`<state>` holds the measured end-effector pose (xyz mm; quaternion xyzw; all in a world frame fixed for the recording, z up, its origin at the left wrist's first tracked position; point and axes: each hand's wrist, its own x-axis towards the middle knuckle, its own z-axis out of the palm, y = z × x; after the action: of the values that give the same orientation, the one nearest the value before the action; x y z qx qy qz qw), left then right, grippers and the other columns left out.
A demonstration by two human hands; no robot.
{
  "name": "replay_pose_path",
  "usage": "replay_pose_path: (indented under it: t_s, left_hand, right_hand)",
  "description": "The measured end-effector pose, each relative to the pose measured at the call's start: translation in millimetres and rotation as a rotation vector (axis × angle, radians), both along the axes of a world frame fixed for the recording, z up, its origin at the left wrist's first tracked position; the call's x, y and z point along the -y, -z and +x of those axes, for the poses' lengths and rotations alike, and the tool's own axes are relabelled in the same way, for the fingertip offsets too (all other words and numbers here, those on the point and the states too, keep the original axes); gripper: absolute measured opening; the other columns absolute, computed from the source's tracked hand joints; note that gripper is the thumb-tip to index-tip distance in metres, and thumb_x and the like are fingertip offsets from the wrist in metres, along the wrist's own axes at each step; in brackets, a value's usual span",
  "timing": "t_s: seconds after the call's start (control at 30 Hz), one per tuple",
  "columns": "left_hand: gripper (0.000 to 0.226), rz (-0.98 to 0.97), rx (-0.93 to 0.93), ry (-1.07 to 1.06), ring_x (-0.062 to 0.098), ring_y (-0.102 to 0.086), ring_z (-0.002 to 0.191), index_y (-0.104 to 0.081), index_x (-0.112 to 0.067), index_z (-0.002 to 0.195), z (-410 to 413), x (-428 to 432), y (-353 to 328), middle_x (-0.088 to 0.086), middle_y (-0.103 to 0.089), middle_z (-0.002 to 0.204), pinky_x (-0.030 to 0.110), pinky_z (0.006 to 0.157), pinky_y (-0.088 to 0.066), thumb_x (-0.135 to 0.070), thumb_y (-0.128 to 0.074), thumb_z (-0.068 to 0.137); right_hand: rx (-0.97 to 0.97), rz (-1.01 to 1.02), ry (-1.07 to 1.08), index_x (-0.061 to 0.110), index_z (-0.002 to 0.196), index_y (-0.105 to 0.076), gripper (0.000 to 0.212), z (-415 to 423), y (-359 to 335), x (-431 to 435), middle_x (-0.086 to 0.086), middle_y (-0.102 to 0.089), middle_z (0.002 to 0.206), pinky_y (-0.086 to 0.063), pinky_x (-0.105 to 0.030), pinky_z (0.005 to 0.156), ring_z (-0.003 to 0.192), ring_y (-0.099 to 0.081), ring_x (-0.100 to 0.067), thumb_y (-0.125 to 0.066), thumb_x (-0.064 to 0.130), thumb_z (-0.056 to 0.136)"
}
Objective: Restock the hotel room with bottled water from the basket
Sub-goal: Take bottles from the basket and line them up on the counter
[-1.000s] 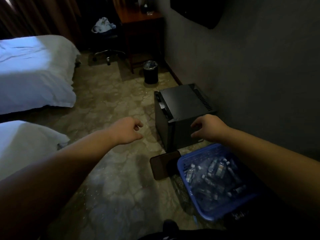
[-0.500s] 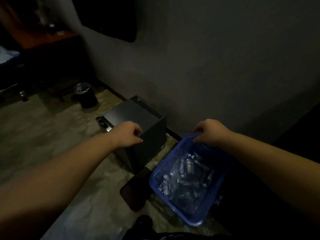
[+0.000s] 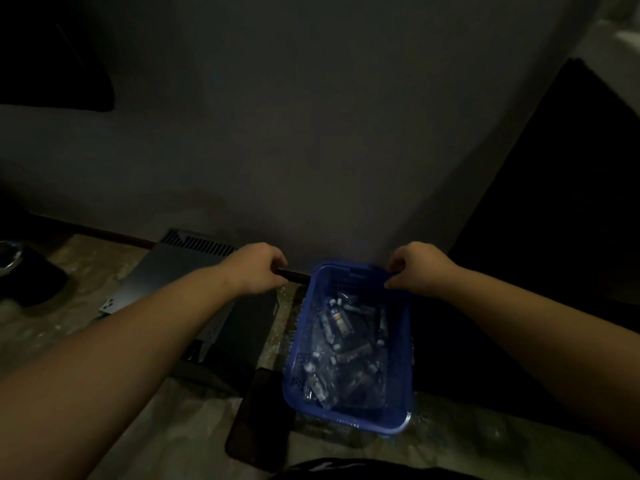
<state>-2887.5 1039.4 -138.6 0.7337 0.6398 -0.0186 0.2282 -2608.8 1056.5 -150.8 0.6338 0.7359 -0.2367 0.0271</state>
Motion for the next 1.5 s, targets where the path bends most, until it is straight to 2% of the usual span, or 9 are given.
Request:
replay_pose_path:
  t_s: [0.1, 0.3, 0.47, 0.63, 0.83, 1.03, 1.13, 1.27, 1.5]
  left_hand:
    - [0.039, -0.007, -0.003, 0.065, 0.021, -0.061, 0.105, -0.062, -0.014, 0.118, -1.4, -11.7, 3.3, 0.007, -0.065, 0.115, 0.033, 0.092, -0.049, -0.027, -0.068, 0.082]
    - [0.041, -0.017, 0.013, 0.162, 0.019, -0.06, 0.105, -0.06, -0.014, 0.121, -0.4, -25.4, 13.4, 0.005, -0.064, 0.117, 0.032, 0.092, -0.048, -0.028, -0.068, 0.082]
    - [0.038, -0.025, 0.044, 0.221, 0.01, -0.054, 0.089, -0.062, -0.017, 0.117, 12.0, -27.5, 21.3, 0.001, -0.064, 0.11, 0.027, 0.081, -0.044, -0.03, -0.068, 0.081]
    - [0.039, -0.019, 0.072, 0.205, 0.016, -0.06, 0.099, -0.062, -0.017, 0.117, 24.2, -19.7, 24.6, 0.002, -0.065, 0.113, 0.033, 0.091, -0.049, -0.03, -0.069, 0.081]
    - [0.04, -0.123, 0.043, 0.201, 0.018, -0.059, 0.102, -0.06, -0.016, 0.12, 35.8, -8.5, 37.9, 0.004, -0.063, 0.114, 0.035, 0.091, -0.049, -0.031, -0.067, 0.083]
    - [0.039, -0.152, 0.067, 0.192, 0.021, -0.06, 0.103, -0.062, -0.012, 0.117, 44.1, -6.4, 66.7, 0.008, -0.064, 0.116, 0.036, 0.092, -0.049, -0.029, -0.068, 0.082]
    - [0.038, -0.167, 0.099, 0.14, 0.022, -0.061, 0.101, -0.064, -0.011, 0.115, 44.7, -8.6, 92.5, 0.009, -0.065, 0.113, 0.033, 0.088, -0.048, -0.028, -0.068, 0.081]
    - [0.035, -0.248, 0.074, 0.058, 0.022, -0.06, 0.097, -0.065, -0.016, 0.111, 46.4, -8.7, 148.9, 0.006, -0.064, 0.111, 0.031, 0.081, -0.048, -0.031, -0.066, 0.08]
    - [0.023, -0.389, 0.094, -0.054, 0.021, -0.061, 0.083, -0.066, -0.013, 0.099, 45.9, -9.0, 289.7, 0.008, -0.066, 0.095, 0.03, 0.073, -0.049, -0.027, -0.066, 0.08]
  right_hand:
    - [-0.017, -0.025, 0.067, 0.017, 0.096, -0.068, 0.029, -2.5, 8.8, 5.5, -0.003, -0.066, 0.102, -0.046, -0.027, 0.073, 0.087, -0.058, -0.017, -0.077, 0.032, 0.073]
    - [-0.043, -0.03, 0.178, 0.016, 0.098, -0.067, 0.03, -8.6, 19.5, 27.4, -0.004, -0.065, 0.106, -0.048, -0.027, 0.075, 0.09, -0.057, -0.016, -0.077, 0.03, 0.073]
    - [-0.057, -0.009, 0.232, 0.016, 0.124, -0.055, 0.056, -6.6, 22.5, 45.2, -0.007, -0.058, 0.124, -0.05, -0.033, 0.088, 0.11, -0.056, -0.024, -0.076, 0.029, 0.074]
    - [-0.094, -0.003, 0.245, 0.017, 0.136, -0.043, 0.071, 1.7, 23.6, 50.3, -0.008, -0.054, 0.132, -0.047, -0.031, 0.087, 0.117, -0.053, -0.024, -0.076, 0.028, 0.074]
    - [-0.091, -0.099, 0.214, 0.016, 0.136, -0.042, 0.07, 8.7, 34.8, 55.6, -0.009, -0.052, 0.134, -0.048, -0.033, 0.09, 0.118, -0.053, -0.024, -0.076, 0.027, 0.076]
    - [-0.036, -0.179, 0.144, 0.014, 0.127, -0.051, 0.057, 11.7, 71.1, 58.6, -0.009, -0.06, 0.12, -0.052, -0.041, 0.087, 0.105, -0.058, -0.027, -0.074, 0.027, 0.077]
    - [-0.053, -0.221, 0.118, 0.014, 0.12, -0.055, 0.047, 6.5, 100.0, 56.9, -0.01, -0.062, 0.114, -0.053, -0.043, 0.085, 0.1, -0.059, -0.027, -0.071, 0.026, 0.078]
    - [-0.09, -0.293, 0.112, 0.016, 0.122, -0.056, 0.048, -2.3, 151.2, 53.1, -0.006, -0.063, 0.114, -0.053, -0.04, 0.083, 0.1, -0.061, -0.025, -0.07, 0.029, 0.077]
    - [-0.204, -0.373, 0.237, 0.013, 0.123, -0.057, 0.049, -5.8, 277.2, 37.5, -0.008, -0.063, 0.118, -0.049, -0.032, 0.084, 0.106, -0.06, -0.025, -0.071, 0.025, 0.078]
